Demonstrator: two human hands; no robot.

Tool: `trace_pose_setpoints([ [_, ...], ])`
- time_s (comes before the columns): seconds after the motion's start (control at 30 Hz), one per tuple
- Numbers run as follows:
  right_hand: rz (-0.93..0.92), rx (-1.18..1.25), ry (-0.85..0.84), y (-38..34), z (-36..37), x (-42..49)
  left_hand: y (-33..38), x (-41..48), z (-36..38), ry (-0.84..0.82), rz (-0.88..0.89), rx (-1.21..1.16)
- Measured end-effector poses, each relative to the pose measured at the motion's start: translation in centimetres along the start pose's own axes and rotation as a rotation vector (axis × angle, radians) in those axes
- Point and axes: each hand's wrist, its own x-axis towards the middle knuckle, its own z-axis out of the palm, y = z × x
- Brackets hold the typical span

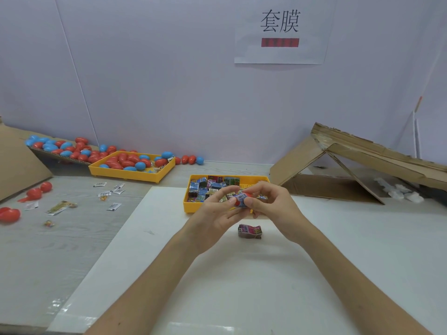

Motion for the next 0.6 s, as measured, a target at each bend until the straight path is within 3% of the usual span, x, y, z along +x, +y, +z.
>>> trace_pose_setpoints([
  [0.27,0.053,0.16,-0.009,-0.39,-0.23,0.04,-0.04,0.06,-0.11,-0.062,0.024,0.017],
  [0.6,0.115,0.16,-0.043,-0.36,-0.21,-0.06,-0.33,0.3,-0.11,-0.051,0.059,0.172],
])
